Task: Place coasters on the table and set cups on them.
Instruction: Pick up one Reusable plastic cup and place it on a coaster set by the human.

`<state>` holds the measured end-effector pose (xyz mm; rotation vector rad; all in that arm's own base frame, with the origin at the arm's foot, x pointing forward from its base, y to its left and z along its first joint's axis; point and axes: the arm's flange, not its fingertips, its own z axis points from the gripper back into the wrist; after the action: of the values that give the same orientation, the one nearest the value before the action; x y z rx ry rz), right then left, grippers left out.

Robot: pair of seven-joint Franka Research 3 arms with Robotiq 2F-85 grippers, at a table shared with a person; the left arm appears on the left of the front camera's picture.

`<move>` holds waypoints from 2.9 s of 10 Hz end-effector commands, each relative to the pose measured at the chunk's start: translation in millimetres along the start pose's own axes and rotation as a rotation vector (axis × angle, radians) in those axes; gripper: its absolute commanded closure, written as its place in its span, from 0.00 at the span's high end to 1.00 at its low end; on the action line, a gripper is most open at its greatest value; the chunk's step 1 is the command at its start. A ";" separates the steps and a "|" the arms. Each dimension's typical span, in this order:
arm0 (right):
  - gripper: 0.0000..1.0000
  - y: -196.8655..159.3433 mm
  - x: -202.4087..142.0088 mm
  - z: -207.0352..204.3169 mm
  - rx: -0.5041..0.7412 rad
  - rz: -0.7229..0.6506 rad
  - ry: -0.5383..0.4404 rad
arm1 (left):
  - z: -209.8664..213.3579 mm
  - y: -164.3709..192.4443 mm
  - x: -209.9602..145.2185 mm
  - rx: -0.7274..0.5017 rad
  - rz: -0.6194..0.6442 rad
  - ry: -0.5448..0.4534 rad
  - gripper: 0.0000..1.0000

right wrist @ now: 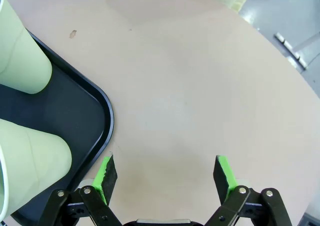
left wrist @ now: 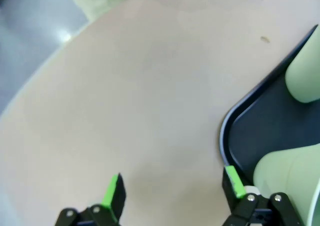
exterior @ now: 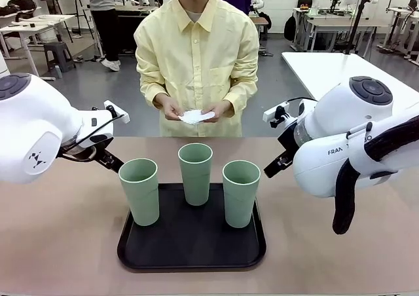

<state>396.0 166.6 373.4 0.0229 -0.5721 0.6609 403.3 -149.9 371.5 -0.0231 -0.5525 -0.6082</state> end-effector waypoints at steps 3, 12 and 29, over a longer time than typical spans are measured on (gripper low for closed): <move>1.00 0.1 0.0 0.0 0.000 0.000 0.000 | 0.0 0.0 0.0 0.000 0.000 0.000 1.00; 1.00 12.0 -19.1 203.9 -0.045 0.050 0.257 | 177.8 -0.9 -66.3 -0.204 0.021 0.185 1.00; 1.00 -196.8 -191.3 199.3 1.132 -1.208 -0.223 | 148.4 162.6 -97.1 -1.087 0.895 0.052 1.00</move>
<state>289.9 -145.0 468.7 1.3814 -0.2112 -0.2202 356.7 69.9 458.6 -1.2732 -0.1102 0.0276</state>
